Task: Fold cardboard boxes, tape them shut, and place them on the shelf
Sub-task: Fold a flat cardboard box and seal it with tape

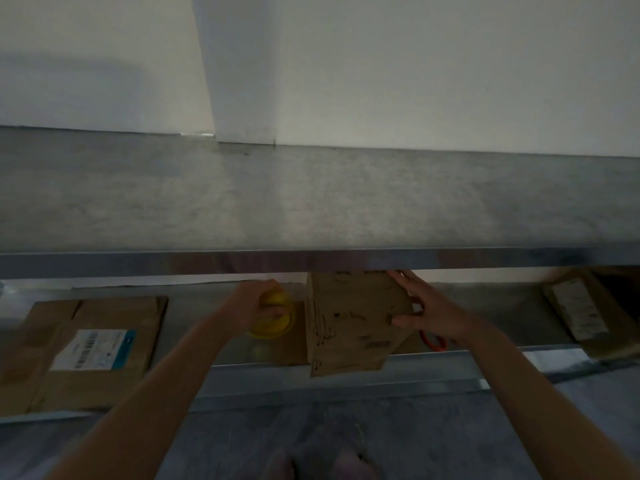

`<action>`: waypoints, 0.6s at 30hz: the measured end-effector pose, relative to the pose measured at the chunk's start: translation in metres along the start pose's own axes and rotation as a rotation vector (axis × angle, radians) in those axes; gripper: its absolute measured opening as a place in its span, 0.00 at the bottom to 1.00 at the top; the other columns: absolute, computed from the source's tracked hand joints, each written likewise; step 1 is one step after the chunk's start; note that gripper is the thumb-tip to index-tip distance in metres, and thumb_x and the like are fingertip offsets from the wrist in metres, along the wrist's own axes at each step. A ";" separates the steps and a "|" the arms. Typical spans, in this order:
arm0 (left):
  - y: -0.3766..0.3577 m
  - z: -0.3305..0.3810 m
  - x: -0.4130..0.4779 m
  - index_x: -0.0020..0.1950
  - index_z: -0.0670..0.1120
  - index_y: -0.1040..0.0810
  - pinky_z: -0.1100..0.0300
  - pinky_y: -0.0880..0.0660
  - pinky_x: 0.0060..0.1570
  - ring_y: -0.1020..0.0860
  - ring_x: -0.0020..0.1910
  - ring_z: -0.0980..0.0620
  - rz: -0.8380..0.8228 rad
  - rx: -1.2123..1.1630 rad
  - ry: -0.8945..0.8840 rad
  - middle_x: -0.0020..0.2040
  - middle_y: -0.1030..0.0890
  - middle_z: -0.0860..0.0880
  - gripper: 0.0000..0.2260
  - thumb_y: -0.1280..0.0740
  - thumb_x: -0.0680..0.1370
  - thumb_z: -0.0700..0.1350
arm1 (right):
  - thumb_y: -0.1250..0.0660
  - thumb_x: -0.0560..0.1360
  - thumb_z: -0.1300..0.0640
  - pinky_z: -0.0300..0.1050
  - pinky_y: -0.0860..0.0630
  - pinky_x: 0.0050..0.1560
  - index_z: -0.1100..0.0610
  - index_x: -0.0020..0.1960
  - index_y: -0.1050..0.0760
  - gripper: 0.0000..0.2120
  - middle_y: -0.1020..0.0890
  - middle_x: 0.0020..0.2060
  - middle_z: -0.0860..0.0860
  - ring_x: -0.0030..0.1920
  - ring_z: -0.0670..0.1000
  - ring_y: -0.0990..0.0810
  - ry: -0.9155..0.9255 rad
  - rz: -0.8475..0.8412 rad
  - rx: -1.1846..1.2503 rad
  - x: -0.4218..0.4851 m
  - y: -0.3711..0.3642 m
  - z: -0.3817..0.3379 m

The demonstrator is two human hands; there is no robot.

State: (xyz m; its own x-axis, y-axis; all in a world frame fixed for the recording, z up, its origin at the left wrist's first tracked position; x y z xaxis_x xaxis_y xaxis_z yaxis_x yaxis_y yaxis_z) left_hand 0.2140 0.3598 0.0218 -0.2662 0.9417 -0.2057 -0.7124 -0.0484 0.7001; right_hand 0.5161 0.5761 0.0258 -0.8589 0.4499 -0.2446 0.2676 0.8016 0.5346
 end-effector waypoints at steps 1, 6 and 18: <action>-0.005 -0.003 0.001 0.58 0.51 0.23 0.60 0.30 0.49 0.24 0.47 0.57 -0.007 -0.010 -0.005 0.49 0.22 0.55 0.27 0.31 0.65 0.65 | 0.24 0.67 0.38 0.54 0.31 0.72 0.38 0.78 0.46 0.47 0.45 0.77 0.37 0.75 0.42 0.38 -0.006 0.000 0.003 0.000 0.000 0.001; -0.006 -0.008 -0.002 0.55 0.56 0.23 0.59 0.25 0.48 0.22 0.49 0.55 -0.009 -0.188 0.047 0.51 0.20 0.53 0.20 0.28 0.66 0.60 | 0.23 0.68 0.40 0.54 0.31 0.71 0.38 0.78 0.45 0.46 0.41 0.76 0.38 0.74 0.44 0.36 0.002 0.004 0.000 0.001 0.000 0.001; 0.008 0.012 -0.006 0.49 0.56 0.25 0.66 0.33 0.43 0.26 0.49 0.54 0.211 0.067 -0.013 0.50 0.23 0.54 0.14 0.24 0.69 0.53 | 0.25 0.64 0.34 0.55 0.31 0.71 0.35 0.77 0.46 0.47 0.51 0.78 0.35 0.76 0.46 0.42 0.039 0.048 0.068 -0.006 -0.003 -0.005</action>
State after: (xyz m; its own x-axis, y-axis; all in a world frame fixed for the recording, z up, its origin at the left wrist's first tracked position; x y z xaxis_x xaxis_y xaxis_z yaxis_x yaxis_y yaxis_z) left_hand 0.2175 0.3582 0.0371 -0.3963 0.9172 -0.0411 -0.5966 -0.2232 0.7709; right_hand 0.5178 0.5693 0.0300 -0.8602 0.4740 -0.1880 0.3368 0.8050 0.4884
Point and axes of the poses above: each hand's wrist, its own x-axis towards the middle knuckle, its own y-axis out of the back of the hand, z = x × y, the point moved 2 cm from there along x, towards the middle knuckle
